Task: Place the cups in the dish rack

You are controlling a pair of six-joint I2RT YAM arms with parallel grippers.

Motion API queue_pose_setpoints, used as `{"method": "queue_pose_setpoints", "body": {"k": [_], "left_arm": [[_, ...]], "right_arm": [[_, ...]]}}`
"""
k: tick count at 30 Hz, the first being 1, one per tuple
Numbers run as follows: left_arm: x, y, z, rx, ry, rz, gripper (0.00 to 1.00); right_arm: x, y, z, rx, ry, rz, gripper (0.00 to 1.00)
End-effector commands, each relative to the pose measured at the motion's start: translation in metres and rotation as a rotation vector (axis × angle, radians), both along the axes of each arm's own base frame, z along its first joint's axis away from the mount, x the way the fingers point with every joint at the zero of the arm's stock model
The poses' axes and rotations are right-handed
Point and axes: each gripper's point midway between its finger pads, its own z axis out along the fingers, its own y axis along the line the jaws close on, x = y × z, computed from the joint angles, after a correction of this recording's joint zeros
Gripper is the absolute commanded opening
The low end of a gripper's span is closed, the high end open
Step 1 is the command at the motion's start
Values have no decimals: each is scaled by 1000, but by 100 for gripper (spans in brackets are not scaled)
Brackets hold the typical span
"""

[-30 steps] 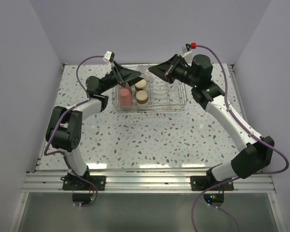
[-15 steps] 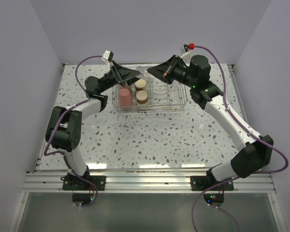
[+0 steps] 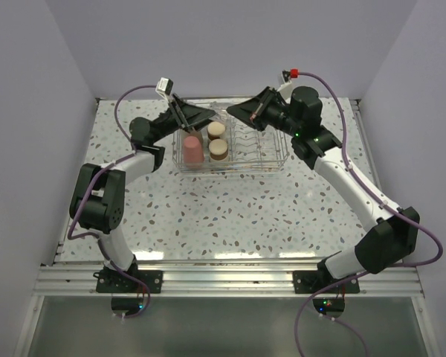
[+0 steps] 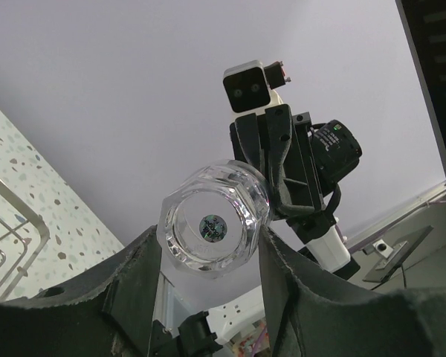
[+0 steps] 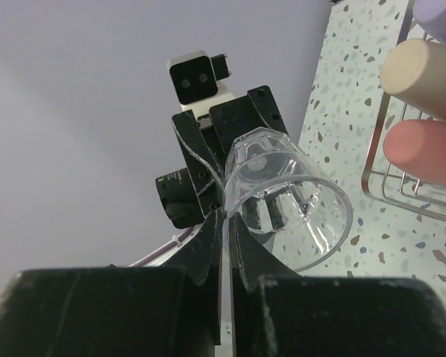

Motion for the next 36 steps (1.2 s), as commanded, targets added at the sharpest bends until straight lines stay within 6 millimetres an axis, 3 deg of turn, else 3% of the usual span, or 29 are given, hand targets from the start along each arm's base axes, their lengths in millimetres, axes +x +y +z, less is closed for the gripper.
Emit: {"method": "queue_pose_setpoints", "body": {"k": [1, 4, 9, 10, 13, 14, 19, 23, 28, 30, 36], "left_arm": [[-29, 12, 60, -61, -341, 45, 10], [-26, 11, 63, -27, -357, 63, 0], [-22, 9, 66, 23, -378, 86, 0], [-23, 9, 67, 20, -382, 82, 4], [-26, 9, 70, 4, -393, 71, 38], [-27, 10, 70, -1, -395, 70, 54], [-30, 10, 72, -10, -409, 67, 80], [-31, 11, 75, -14, -420, 67, 82], [-31, 10, 73, -12, -412, 62, 63], [-31, 10, 73, -11, -409, 60, 61], [-30, 9, 68, -2, -396, 48, 79]], "right_arm": [[-14, 3, -5, -39, -10, 37, 0], [-15, 0, -11, -84, 2, 29, 0], [-13, -3, -15, -131, 5, 21, 0], [-13, -3, -14, -133, -1, 21, 0], [-11, -1, -12, -130, -9, 23, 0], [-11, -2, -10, -128, -16, 23, 0], [-12, -1, -15, -136, -10, 33, 0], [-12, -1, -17, -138, -6, 35, 0], [-10, -1, -18, -142, -7, 26, 0], [-8, -2, -16, -140, -11, 15, 0], [-3, -1, -1, -120, -48, 3, 0]]}}
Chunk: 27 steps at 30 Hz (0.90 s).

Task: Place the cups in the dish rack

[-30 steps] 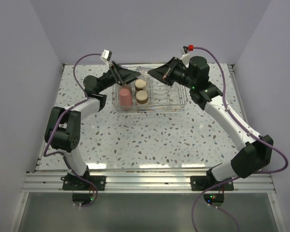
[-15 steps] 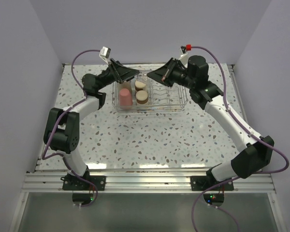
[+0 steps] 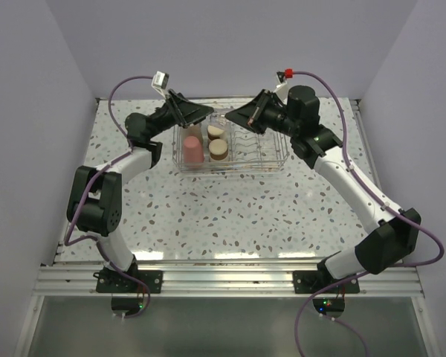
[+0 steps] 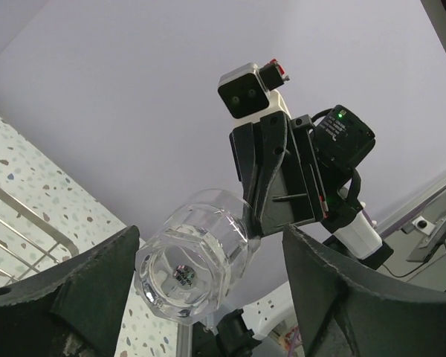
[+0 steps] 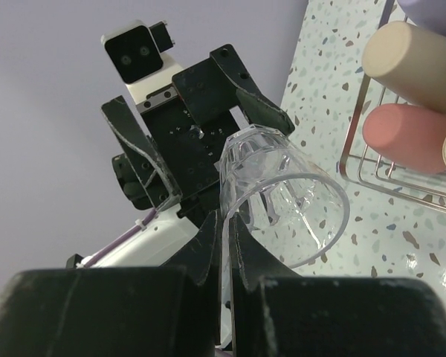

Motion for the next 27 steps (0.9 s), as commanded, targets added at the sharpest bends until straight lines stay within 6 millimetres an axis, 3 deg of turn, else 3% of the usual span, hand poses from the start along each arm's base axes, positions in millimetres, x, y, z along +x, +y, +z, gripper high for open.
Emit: {"method": "queue_pose_setpoints", "body": {"k": [1, 11, 21, 27], "left_arm": [[-28, 5, 51, -52, -221, -8, 82], [-23, 2, 37, -23, -169, -21, 81], [-24, 1, 42, -32, -183, -35, 80], [-13, -5, 28, 46, -152, 10, 81]], "right_arm": [[7, -4, 11, -14, -40, -32, 0], [9, -30, 28, 20, -74, -104, 0], [13, -32, 17, 53, -40, -111, 0], [9, -32, 43, 95, -98, -103, 0]]}}
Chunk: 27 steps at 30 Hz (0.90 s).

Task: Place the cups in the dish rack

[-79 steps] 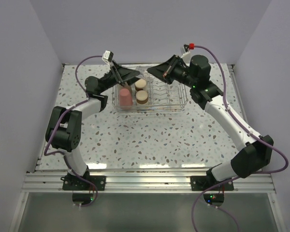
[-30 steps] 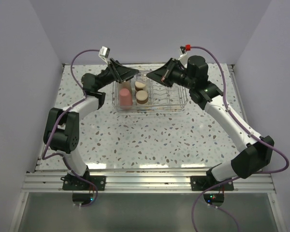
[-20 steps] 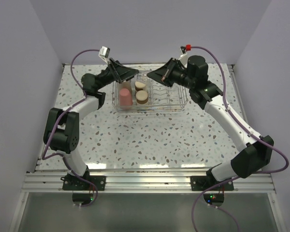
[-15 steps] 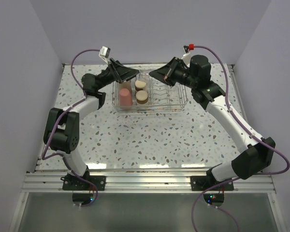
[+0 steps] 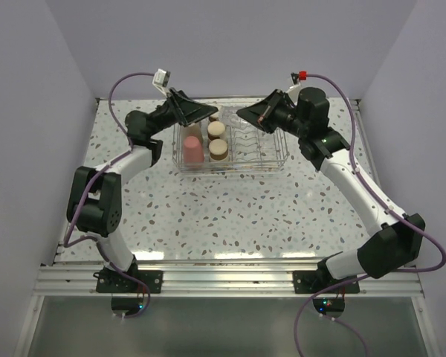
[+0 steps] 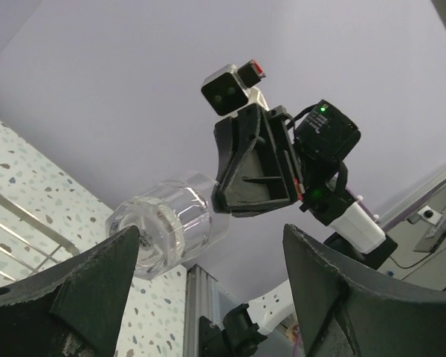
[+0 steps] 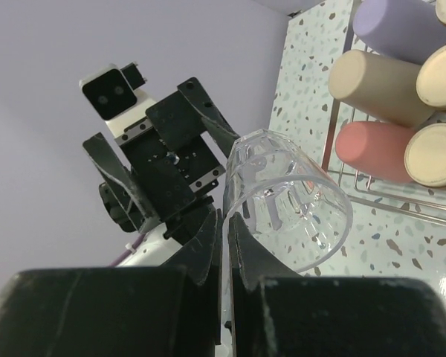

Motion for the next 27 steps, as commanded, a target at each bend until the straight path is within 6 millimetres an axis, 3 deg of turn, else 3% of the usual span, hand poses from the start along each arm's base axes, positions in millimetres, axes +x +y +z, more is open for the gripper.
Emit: {"method": "queue_pose_setpoints", "body": {"k": [1, 2, 6, 20, 23, 27], "left_arm": [[-4, -2, 16, 58, -97, 48, 82], [8, -2, 3, 99, -9, 83, 83], [17, -3, -5, 176, -31, 135, 85], [-21, -23, 25, 38, -161, -36, 84], [-27, -26, 27, 16, -165, -75, 80], [-31, -26, 28, 8, -164, -91, 57]], "right_arm": [[-7, -2, 52, 73, -136, -4, 0], [-7, -2, 55, 77, -140, -3, 0], [-9, 2, 65, 98, -150, 16, 0], [-10, 15, 60, 119, -145, 52, 0], [-8, 16, 58, 121, -141, 50, 0], [-7, 15, 52, 118, -132, 42, 0]]}}
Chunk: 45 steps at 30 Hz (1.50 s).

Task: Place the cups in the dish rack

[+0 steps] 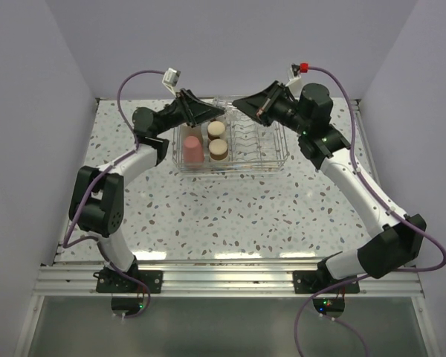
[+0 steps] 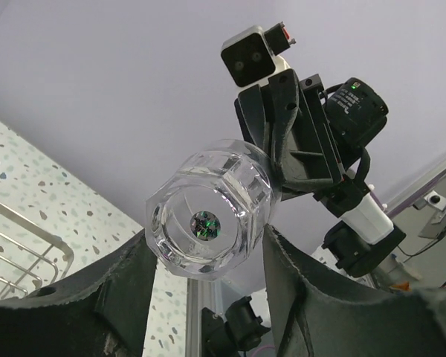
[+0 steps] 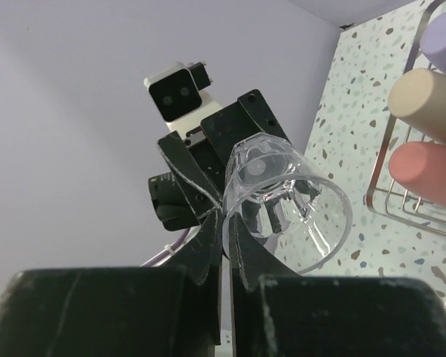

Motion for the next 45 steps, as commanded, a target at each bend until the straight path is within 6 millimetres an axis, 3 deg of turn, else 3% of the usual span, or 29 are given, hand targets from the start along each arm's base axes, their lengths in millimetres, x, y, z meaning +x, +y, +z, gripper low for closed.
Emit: {"method": "queue_pose_setpoints", "body": {"k": [1, 4, 5, 7, 11, 14, 20, 28, 31, 35, 40, 41, 42, 43, 44, 45], "left_arm": [[-24, 0, 31, -44, -140, -58, 54], [-26, 1, 35, -57, -152, -53, 52], [-27, 2, 36, -59, -155, -54, 55], [-29, 2, 39, -68, -165, -58, 71], [-32, 4, 43, -93, -165, -66, 79], [-32, 4, 46, -106, -167, -71, 78], [-33, 7, 49, -151, -153, -76, 66], [-37, 14, 60, -232, -164, -86, 66], [-37, 14, 61, -237, -165, -87, 58], [-36, 13, 58, -223, -161, -80, 27], [-26, 7, 50, -155, -128, -54, 4], [-22, 5, 49, -123, -154, -26, 0], [-9, 1, 36, -68, -76, -6, 0], [-5, -1, 34, -40, -81, 11, 0], [-3, -1, 35, -9, -135, 47, 0], [5, -3, 25, 34, -80, 63, 0]], "right_arm": [[-1, 1, 12, 26, -47, -2, 0], [0, 1, 7, 20, -39, -1, 0], [0, 1, 4, 17, -32, -1, 0], [-2, 1, 3, 17, -29, 6, 0], [-5, 1, -5, 9, -17, 13, 0], [-6, -1, -8, 2, -14, 9, 0], [-8, -2, -12, -19, -15, 6, 0], [-14, -6, -25, -57, -17, 7, 0], [-15, -8, -37, -77, 9, 2, 0], [-15, -7, -37, -81, 10, 3, 0], [-14, -11, -39, -117, 21, -12, 1], [-13, -14, -39, -133, 25, -25, 10], [-10, -19, -41, -167, 16, -52, 23], [-10, -23, -44, -196, 32, -64, 51], [-12, -26, -42, -212, 27, -76, 63], [-9, -33, -43, -240, 19, -104, 72]]}}
